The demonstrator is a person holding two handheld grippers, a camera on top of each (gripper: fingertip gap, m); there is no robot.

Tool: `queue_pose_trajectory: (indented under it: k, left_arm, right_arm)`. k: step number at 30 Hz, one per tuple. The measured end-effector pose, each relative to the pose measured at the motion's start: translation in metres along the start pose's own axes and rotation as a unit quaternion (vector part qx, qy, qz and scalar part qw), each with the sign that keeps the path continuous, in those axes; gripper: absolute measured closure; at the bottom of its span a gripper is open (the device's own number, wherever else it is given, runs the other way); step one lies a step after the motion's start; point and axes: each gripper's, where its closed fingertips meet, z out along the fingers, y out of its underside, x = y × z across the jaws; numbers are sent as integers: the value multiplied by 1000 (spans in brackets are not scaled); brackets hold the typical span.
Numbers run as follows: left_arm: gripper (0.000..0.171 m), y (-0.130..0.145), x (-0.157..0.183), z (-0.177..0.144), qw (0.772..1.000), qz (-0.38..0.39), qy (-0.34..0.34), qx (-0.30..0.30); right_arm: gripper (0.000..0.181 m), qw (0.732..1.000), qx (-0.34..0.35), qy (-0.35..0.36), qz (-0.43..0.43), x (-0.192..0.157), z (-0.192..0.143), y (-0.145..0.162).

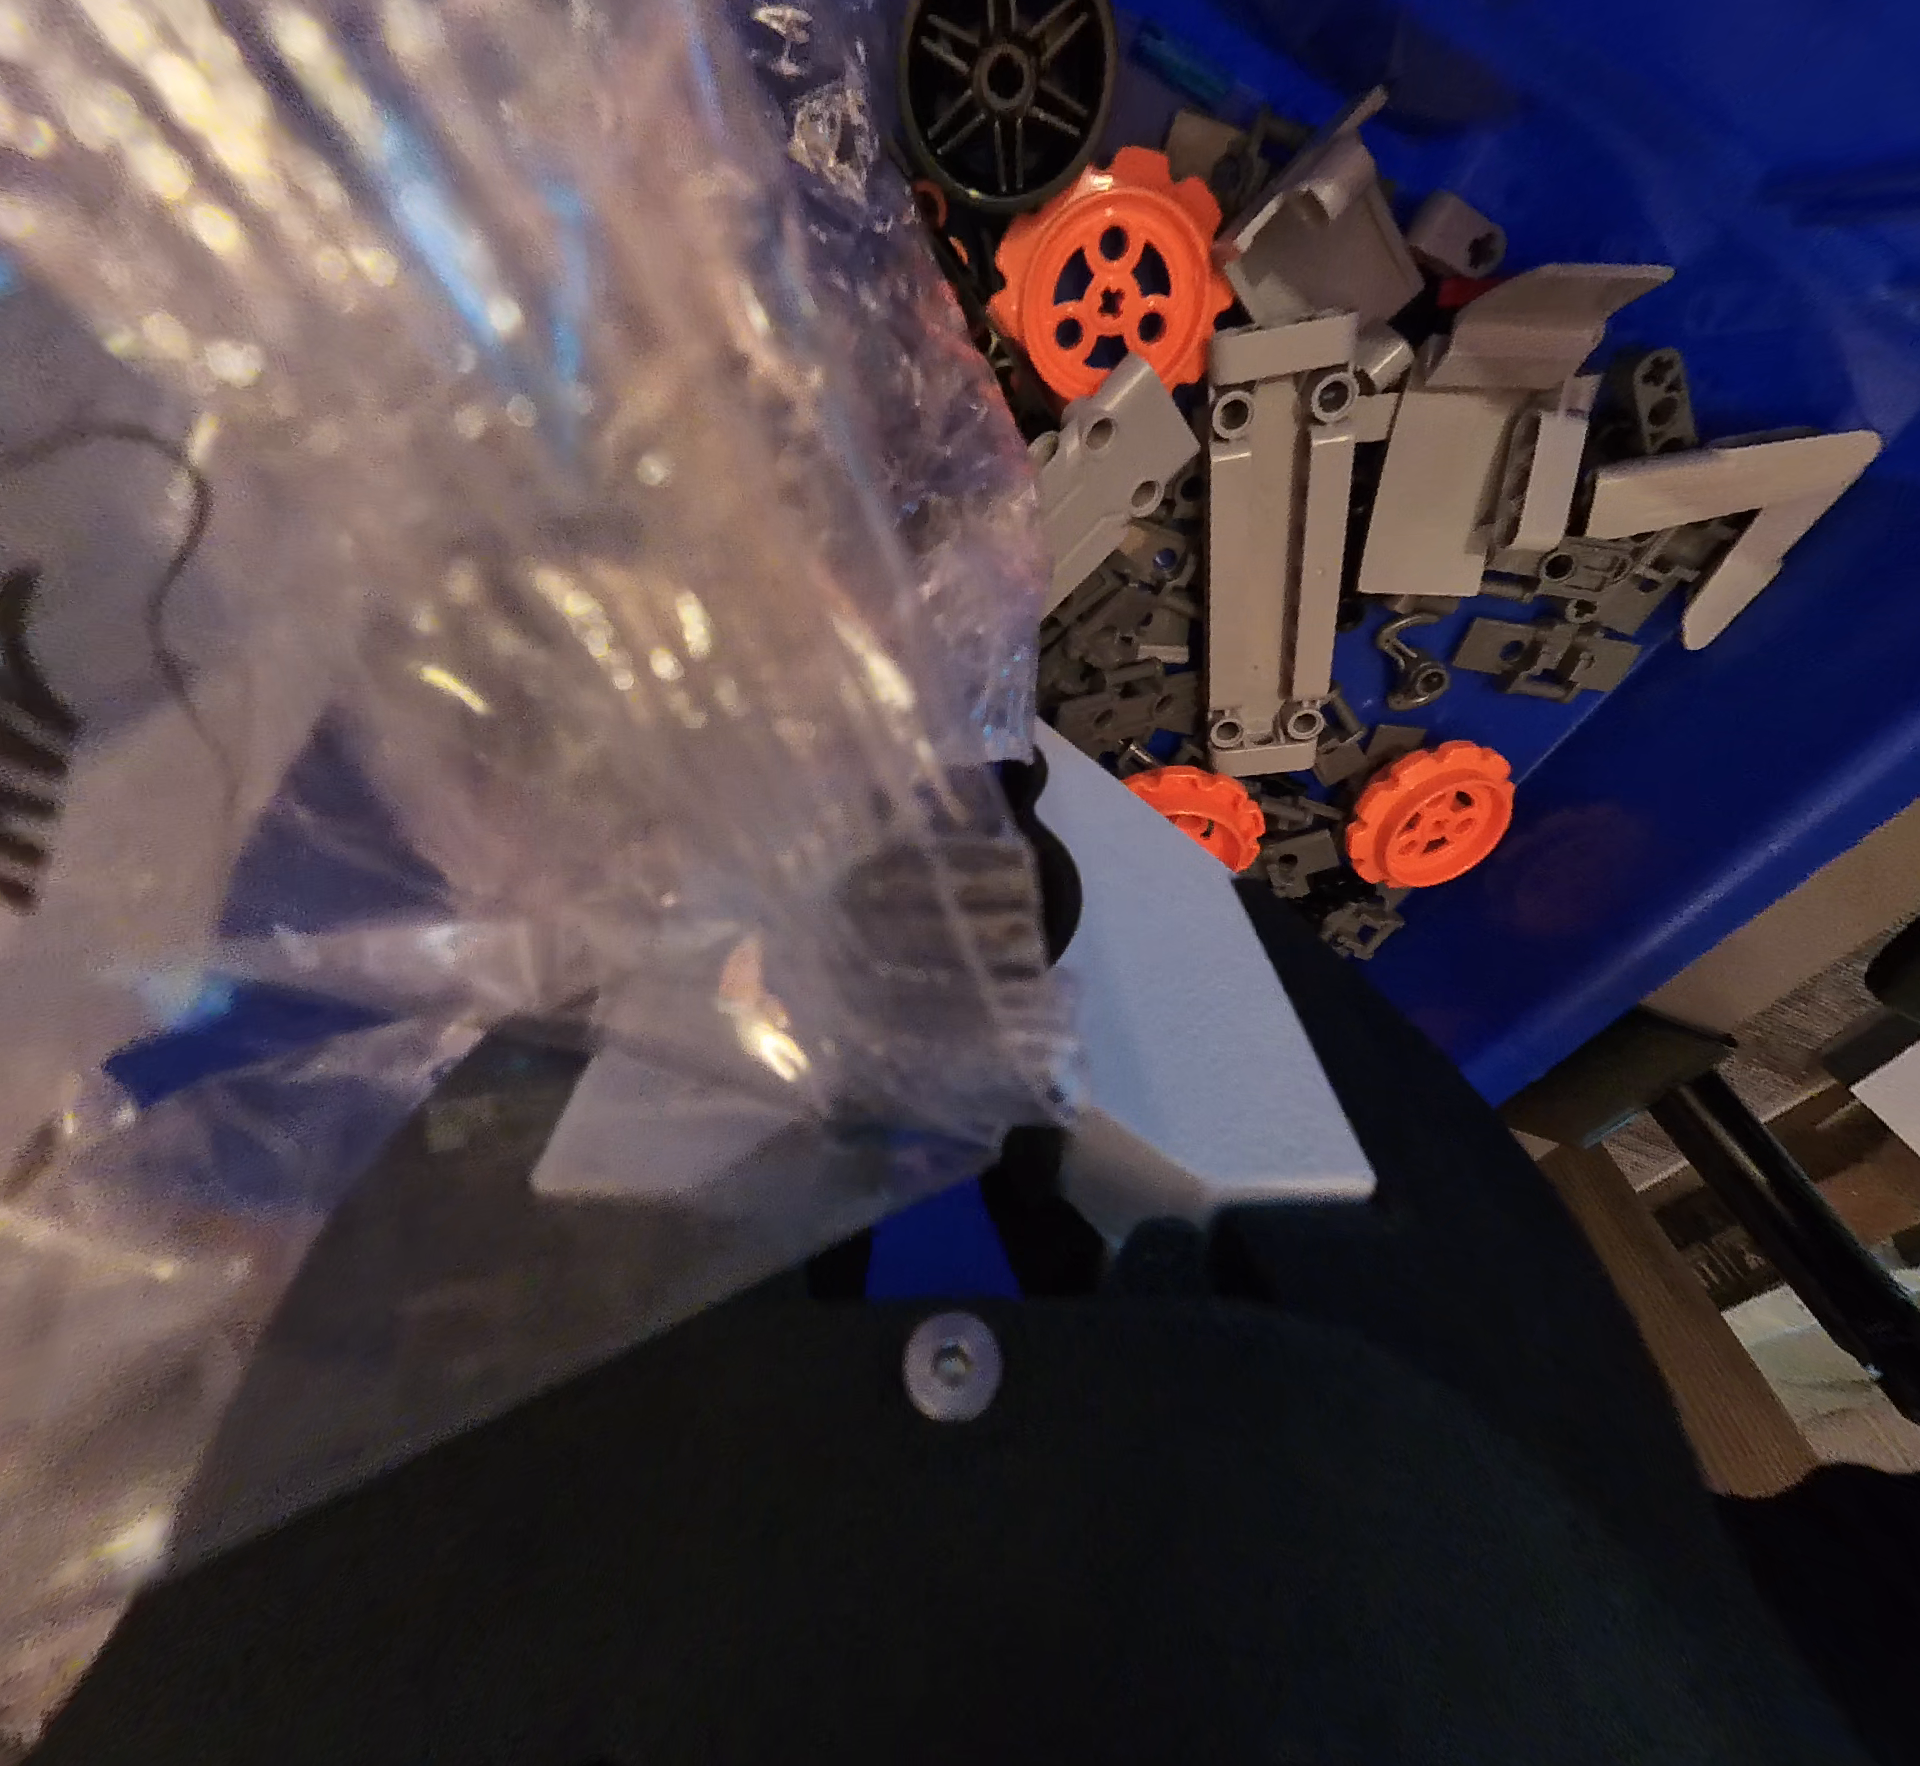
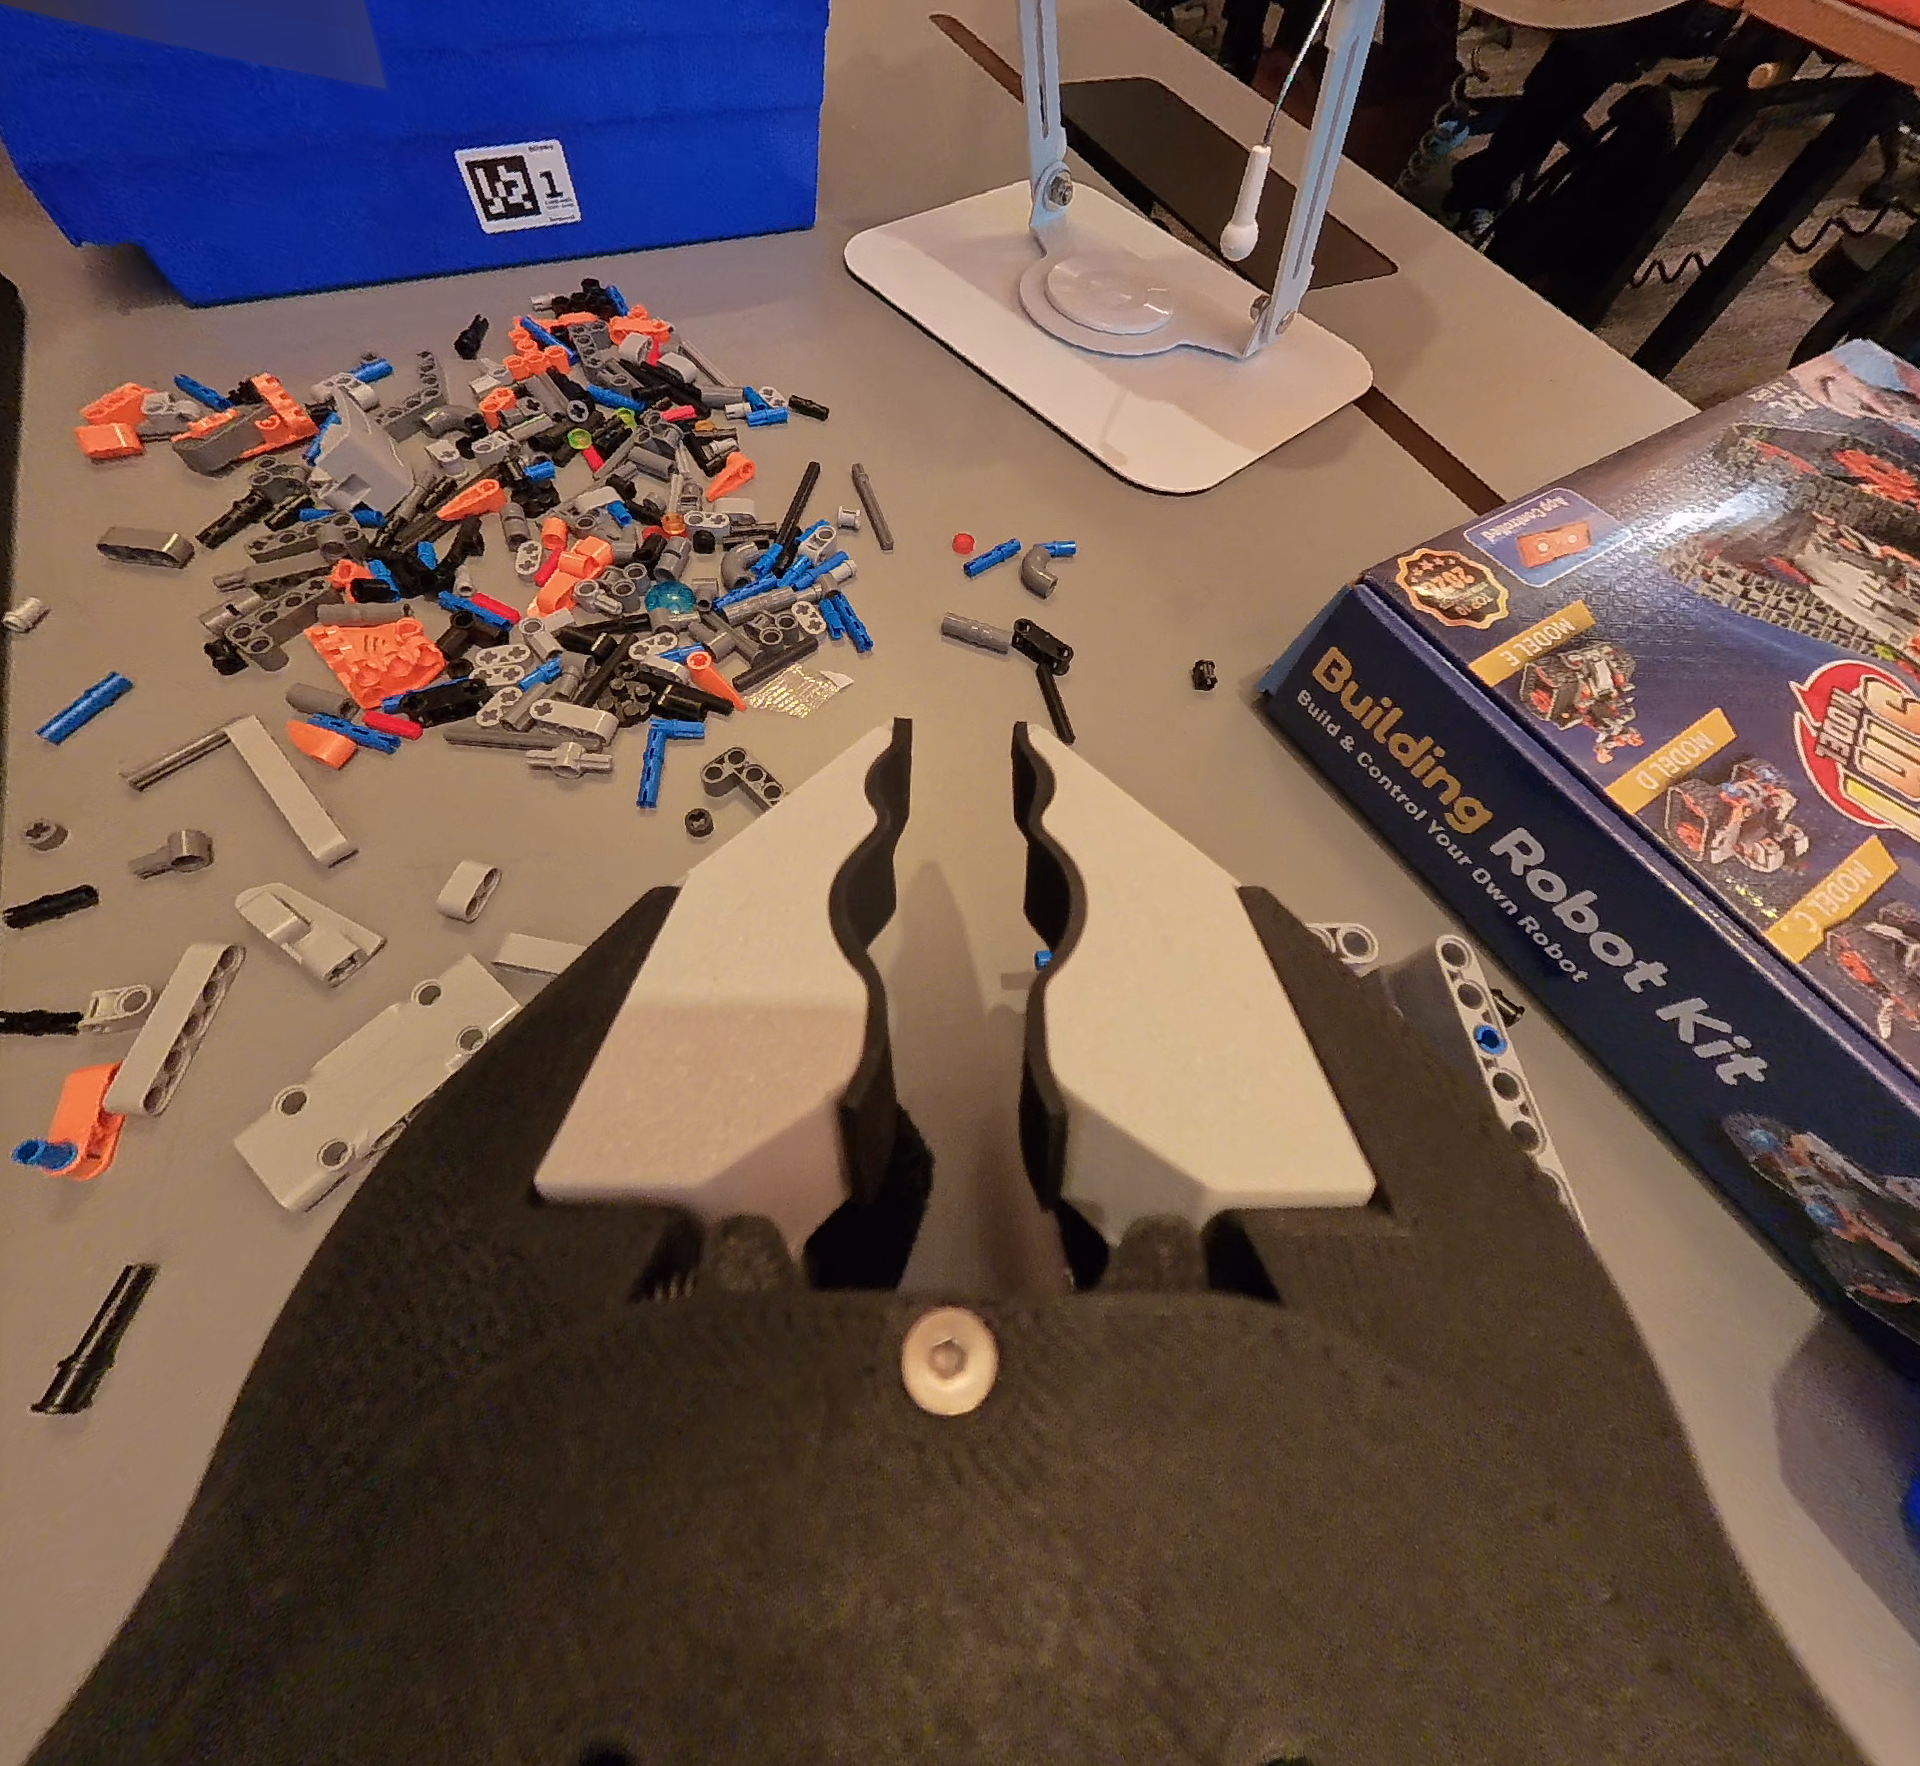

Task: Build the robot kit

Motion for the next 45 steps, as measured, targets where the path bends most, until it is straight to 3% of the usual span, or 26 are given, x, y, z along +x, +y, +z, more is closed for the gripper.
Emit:
queue_pose_trajectory:
  k: [6, 16, 19, 27, 36, 41, 45]
  left_arm:
    - [140, 15, 9, -4, 1000, -2, 17, -8]
    - [142, 47, 42, 15, 994, -1, 78, -71]
    - [157, 39, 44, 14, 995, -3, 81, -59]
    - [158, 1, 42, 7, 995, -8, 101, 3]
    - [153, 1, 30, -13, 997, -12, 72, 24]
    - [150, 24, 27, -15, 998, -20, 56, -14]
    - [130, 57, 35, -5, 994, -4, 51, -100]
  right_arm:
    - [164, 1000, 0, 1, 0, 0, 0, 0]
    - [164, 1000, 0, 0, -1, 0, 0, 0]
    - [164, 1000, -1, 0, -2, 0, 0, 0]
    - [164, 1000, 0, 1, -1, 0, -1, 0]
    - [164, 1000, 1, 1, -2, 0, -1, -1]
    - [164, 1000, 1, 0, -2, 0, -1, -1]
    - [164, 1000, 0, 0, -2, 0, 0, 0]
